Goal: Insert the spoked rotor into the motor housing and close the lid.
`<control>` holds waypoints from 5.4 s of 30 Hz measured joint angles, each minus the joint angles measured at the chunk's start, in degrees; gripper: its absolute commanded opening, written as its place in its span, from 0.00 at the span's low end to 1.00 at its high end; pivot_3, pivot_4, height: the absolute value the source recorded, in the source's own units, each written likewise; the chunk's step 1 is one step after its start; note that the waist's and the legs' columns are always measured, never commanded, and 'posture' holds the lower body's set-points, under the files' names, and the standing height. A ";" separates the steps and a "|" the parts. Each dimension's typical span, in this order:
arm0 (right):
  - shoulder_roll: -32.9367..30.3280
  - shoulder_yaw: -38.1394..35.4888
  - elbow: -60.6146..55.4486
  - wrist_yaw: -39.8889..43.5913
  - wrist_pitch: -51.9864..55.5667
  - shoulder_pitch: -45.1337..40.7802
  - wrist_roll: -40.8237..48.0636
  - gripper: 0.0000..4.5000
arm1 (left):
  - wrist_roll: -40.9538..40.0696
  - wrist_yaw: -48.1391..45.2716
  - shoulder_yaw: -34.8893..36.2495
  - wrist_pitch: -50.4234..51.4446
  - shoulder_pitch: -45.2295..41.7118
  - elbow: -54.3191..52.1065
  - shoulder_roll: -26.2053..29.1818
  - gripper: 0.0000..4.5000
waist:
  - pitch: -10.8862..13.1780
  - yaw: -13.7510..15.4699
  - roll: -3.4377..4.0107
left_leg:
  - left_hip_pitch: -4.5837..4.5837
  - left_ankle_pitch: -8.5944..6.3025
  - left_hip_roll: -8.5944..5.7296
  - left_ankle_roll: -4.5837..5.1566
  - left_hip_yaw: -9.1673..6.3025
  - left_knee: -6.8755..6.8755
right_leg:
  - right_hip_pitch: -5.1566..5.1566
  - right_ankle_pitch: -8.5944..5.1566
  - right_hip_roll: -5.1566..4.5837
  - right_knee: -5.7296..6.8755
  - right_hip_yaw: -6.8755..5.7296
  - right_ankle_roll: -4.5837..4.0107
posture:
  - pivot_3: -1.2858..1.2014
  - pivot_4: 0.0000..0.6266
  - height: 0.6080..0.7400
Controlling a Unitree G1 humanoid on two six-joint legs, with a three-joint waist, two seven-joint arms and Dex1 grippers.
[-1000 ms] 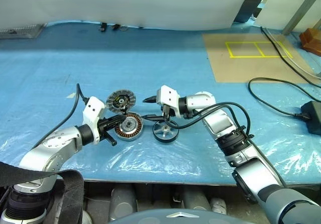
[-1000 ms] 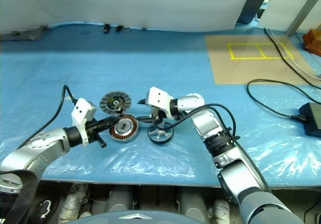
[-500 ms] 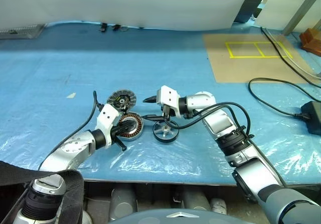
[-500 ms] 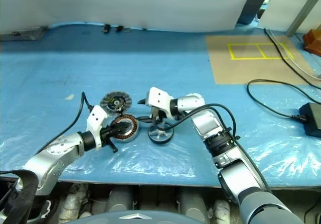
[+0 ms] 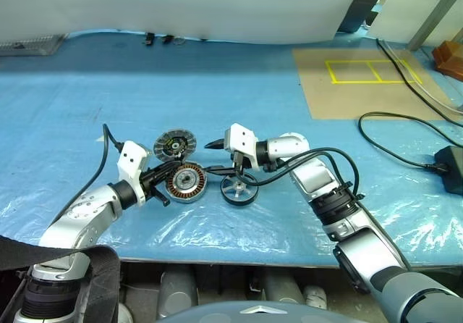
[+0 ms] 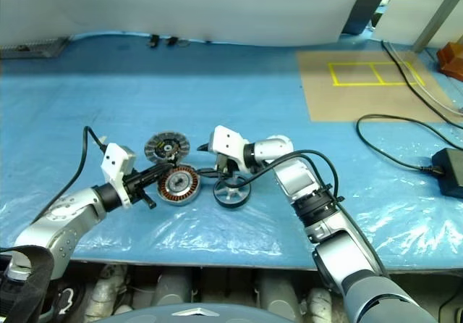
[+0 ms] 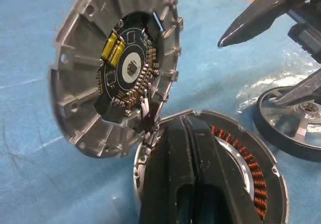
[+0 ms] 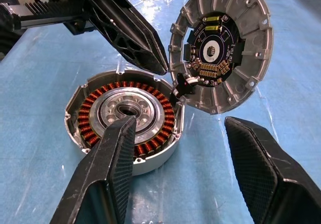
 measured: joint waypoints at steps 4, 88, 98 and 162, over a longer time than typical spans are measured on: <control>-0.55 -0.06 0.00 0.42 0.08 -0.02 0.03 0.64 | 2.40 -0.09 -3.37 0.09 1.01 0.51 0.67 0.01 | 0.00 -0.01 0.00 | 0.00 0.00 0.01 0.00 0.00 -0.01 | -0.01 0.00 0.00 0.00 0.00 0.00 | 0.52 0.24 1.00; -16.52 8.06 -5.64 18.51 9.75 -4.52 -0.16 0.64 | 7.08 0.73 -5.56 -19.55 15.78 -10.77 -6.37 0.01 | 0.01 0.01 -0.01 | -0.01 -0.01 0.03 0.02 0.01 -0.03 | -0.01 0.00 0.00 -0.11 0.00 0.01 | 0.52 0.24 1.00; -13.93 11.02 1.28 18.48 1.41 -5.95 -5.44 0.61 | 7.28 0.26 -5.44 -22.17 16.98 -8.27 -6.68 0.00 | 0.00 -0.12 -0.01 | 0.03 -0.01 0.04 0.02 0.01 0.06 | 0.00 0.00 0.00 0.02 0.00 0.01 | 0.52 0.24 1.00; 4.57 11.92 6.50 10.54 12.11 -15.12 -4.84 0.86 | 5.52 0.00 4.51 -22.26 19.29 -6.77 -5.12 0.00 | -0.01 -0.05 -0.07 | 0.12 -0.01 0.06 0.01 -0.01 0.11 | -0.01 0.00 -0.01 0.21 0.07 0.00 | 0.52 0.24 1.00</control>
